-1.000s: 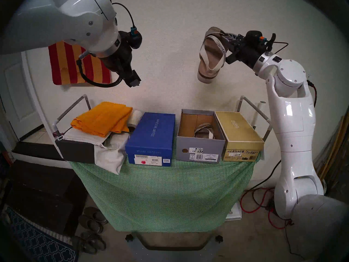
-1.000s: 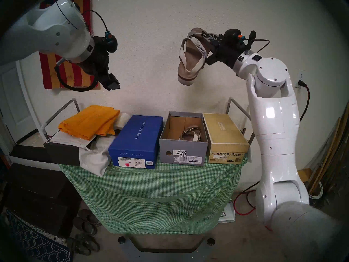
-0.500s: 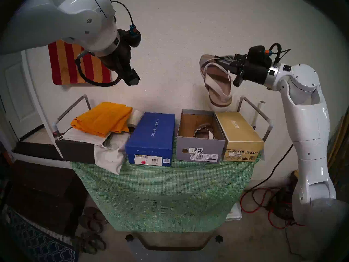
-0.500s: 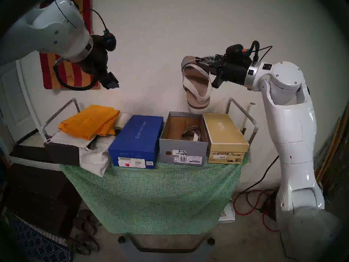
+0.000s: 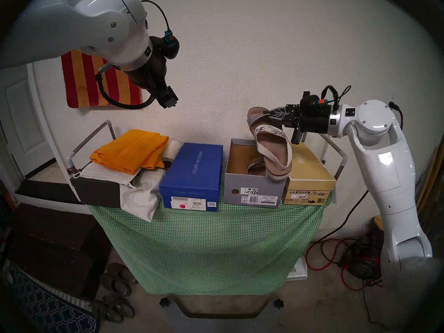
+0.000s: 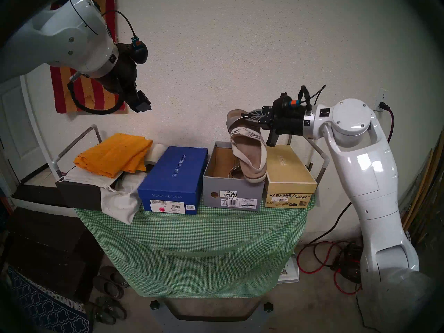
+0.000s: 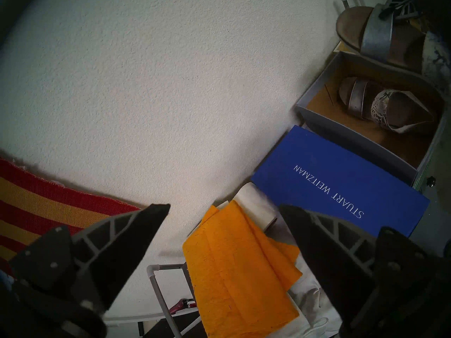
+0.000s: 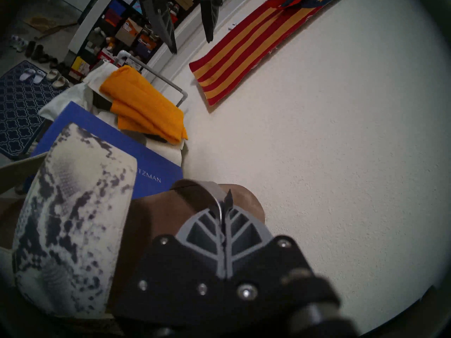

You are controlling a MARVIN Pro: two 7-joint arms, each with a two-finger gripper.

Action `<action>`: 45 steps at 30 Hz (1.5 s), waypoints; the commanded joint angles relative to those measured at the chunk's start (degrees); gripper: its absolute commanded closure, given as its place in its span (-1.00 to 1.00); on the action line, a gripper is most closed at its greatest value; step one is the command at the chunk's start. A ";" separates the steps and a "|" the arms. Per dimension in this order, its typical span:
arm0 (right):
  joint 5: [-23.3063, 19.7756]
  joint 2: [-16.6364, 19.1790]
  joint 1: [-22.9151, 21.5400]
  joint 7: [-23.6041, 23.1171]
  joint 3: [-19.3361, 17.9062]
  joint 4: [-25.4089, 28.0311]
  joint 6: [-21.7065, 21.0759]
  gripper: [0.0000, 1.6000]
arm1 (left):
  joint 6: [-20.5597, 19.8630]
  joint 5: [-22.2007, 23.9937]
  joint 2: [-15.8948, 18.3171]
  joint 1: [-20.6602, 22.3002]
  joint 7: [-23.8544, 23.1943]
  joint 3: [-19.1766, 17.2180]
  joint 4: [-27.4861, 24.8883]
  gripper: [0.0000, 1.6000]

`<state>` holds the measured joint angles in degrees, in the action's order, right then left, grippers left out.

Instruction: Put shoes into shoe box

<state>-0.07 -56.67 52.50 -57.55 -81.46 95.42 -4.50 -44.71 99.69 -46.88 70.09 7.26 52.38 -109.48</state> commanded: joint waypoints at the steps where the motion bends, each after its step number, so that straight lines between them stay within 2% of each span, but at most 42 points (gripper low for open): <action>1: 3.23 -7.05 -2.05 7.51 2.00 -3.48 3.60 1.00 | 0.23 -0.21 -0.20 -0.13 -0.05 -0.13 0.11 -1.00; 7: 5.83 -8.17 -1.58 10.78 4.55 -4.66 2.21 1.00 | 0.28 -0.27 -0.21 -0.15 -0.09 -0.12 0.13 -1.00; 16: 8.37 -3.61 -1.12 4.57 8.05 -2.01 -6.50 1.00 | 0.30 -0.38 -0.20 -0.16 -0.19 -0.13 0.15 -1.00; 21: 8.70 -2.12 -1.82 0.82 8.61 -1.64 -9.07 1.00 | 0.31 -0.44 -0.19 -0.16 -0.25 -0.13 0.16 -1.00; 32: 8.95 -2.33 -2.04 -0.75 8.51 -2.76 -7.22 1.00 | 0.30 -0.51 -0.19 -0.17 -0.36 -0.13 0.18 -1.00; 34: 8.67 -2.86 -2.07 -0.82 8.97 -4.06 -4.81 1.00 | 0.30 -0.52 -0.18 -0.17 -0.36 -0.13 0.18 -1.00; 45: 10.36 -5.19 -2.99 0.16 12.50 -7.19 -1.73 1.00 | 0.30 -0.55 -0.18 -0.16 -0.40 -0.13 0.18 -1.00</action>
<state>9.63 -59.90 50.73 -57.88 -70.76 89.44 -8.26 -44.52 99.12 -46.96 70.07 6.77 52.31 -109.48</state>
